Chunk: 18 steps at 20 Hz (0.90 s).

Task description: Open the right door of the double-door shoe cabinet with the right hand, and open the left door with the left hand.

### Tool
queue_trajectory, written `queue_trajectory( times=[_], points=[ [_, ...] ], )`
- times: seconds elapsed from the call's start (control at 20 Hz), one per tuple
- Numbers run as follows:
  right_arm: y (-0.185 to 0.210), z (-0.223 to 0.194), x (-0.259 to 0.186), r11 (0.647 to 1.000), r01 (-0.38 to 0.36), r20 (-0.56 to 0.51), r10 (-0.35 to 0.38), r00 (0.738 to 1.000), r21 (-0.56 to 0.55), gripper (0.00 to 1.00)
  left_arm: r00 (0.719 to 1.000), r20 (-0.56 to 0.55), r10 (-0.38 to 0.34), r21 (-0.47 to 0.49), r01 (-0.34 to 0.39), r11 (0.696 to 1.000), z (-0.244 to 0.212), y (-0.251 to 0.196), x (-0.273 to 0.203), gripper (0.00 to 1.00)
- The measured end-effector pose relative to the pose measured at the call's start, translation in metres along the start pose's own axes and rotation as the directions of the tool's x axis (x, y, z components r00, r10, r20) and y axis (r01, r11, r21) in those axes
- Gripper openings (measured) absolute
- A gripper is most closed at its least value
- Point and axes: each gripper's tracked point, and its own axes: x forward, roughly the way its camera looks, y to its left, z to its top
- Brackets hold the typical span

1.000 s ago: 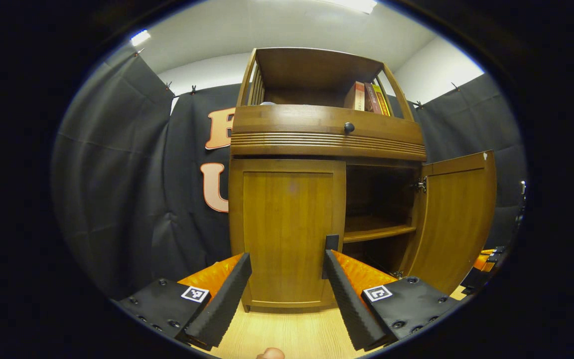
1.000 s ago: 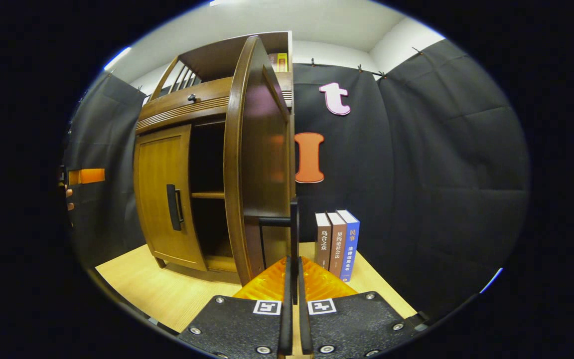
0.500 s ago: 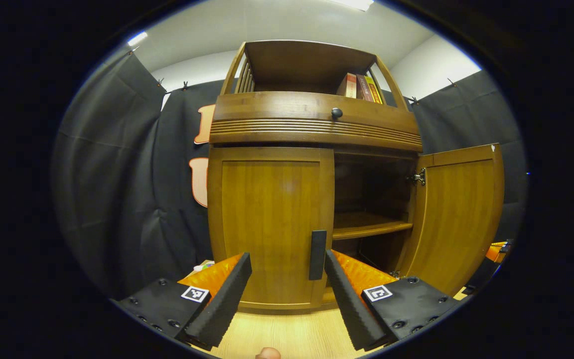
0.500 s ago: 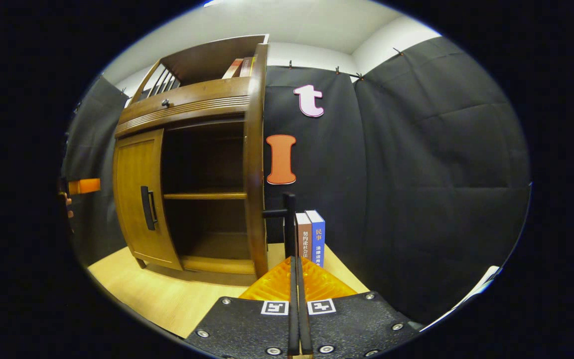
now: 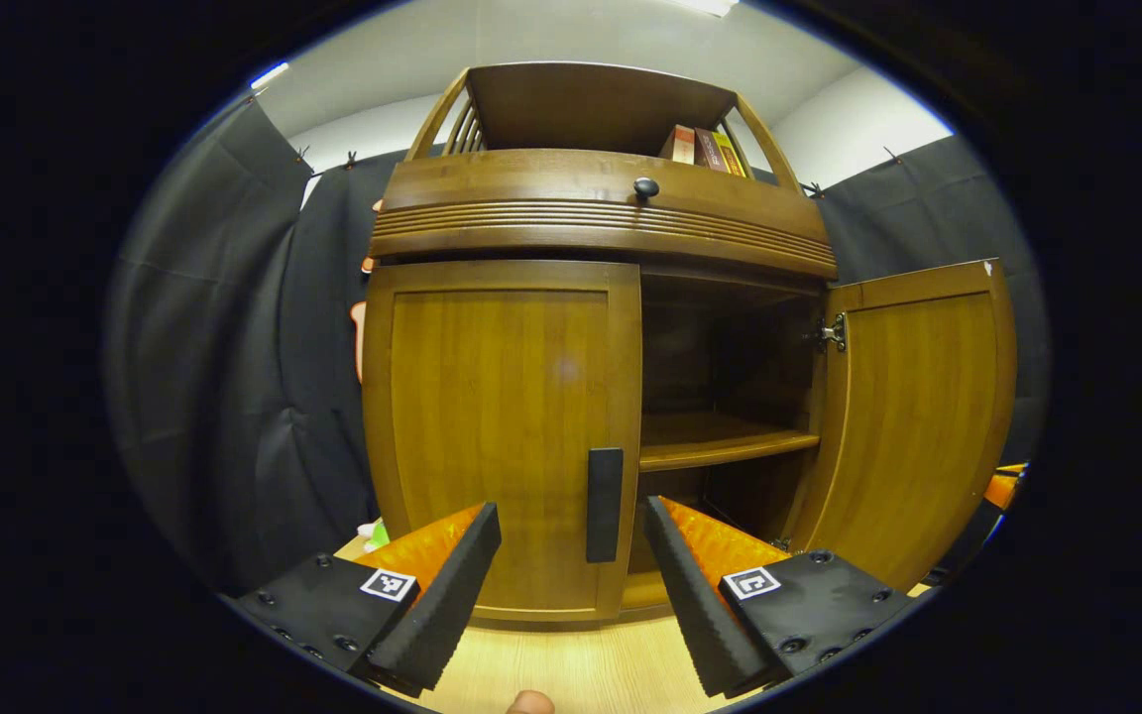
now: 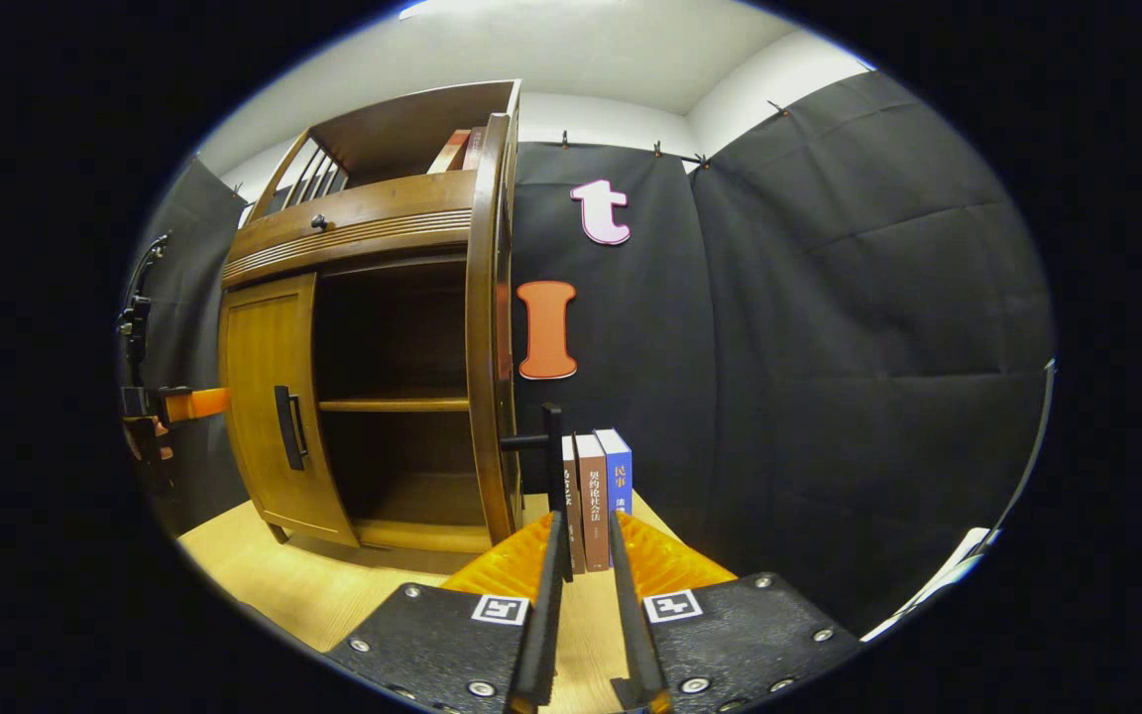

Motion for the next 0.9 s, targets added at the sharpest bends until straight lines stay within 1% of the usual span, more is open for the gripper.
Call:
queue_trajectory(
  times=[0.1,0.2,0.25,0.4,0.45,0.6,0.65,0.8,0.9],
  points=[
    [-0.002,0.004,-0.002,1.000,0.003,0.010,-0.003,1.000,-0.004,0.35,1.000,-0.013,-0.007,-0.001,0.007,1.000,-0.008,-0.005,0.011,0.99],
    [-0.002,0.009,-0.001,1.000,0.007,0.023,-0.007,1.000,-0.001,0.63,1.000,-0.028,-0.014,-0.005,0.014,1.000,-0.018,-0.009,0.027,0.97],
    [-0.004,0.011,-0.004,1.000,0.013,0.031,-0.013,0.999,0.000,0.48,0.999,-0.032,-0.013,-0.001,0.013,1.000,-0.021,-0.010,0.035,0.96],
    [-0.008,0.016,-0.005,1.000,0.029,0.049,-0.030,0.998,0.001,0.65,0.999,-0.040,-0.021,0.018,0.022,1.000,-0.032,-0.016,0.056,0.96],
    [-0.008,0.017,-0.006,1.000,0.031,0.052,-0.031,0.998,0.002,0.90,0.999,-0.039,-0.027,0.029,0.028,0.999,-0.035,-0.019,0.064,0.97],
    [-0.013,0.019,-0.005,0.999,0.046,0.055,-0.046,0.997,-0.003,0.96,0.999,-0.049,0.002,0.046,0.001,0.999,-0.048,-0.016,0.085,0.96],
    [-0.014,0.019,-0.005,0.999,0.051,0.054,-0.051,0.997,-0.004,0.86,0.999,-0.053,0.009,0.044,-0.007,0.999,-0.051,-0.015,0.091,0.96],
    [-0.016,0.019,-0.007,0.998,0.057,0.055,-0.057,0.997,-0.001,0.87,0.999,-0.045,0.000,0.029,0.002,1.000,-0.054,-0.018,0.102,0.96],
    [-0.018,0.019,-0.007,0.998,0.062,0.057,-0.062,0.996,0.009,0.87,0.999,-0.035,0.000,0.023,0.001,1.000,-0.055,-0.018,0.108,0.88]
  ],
)
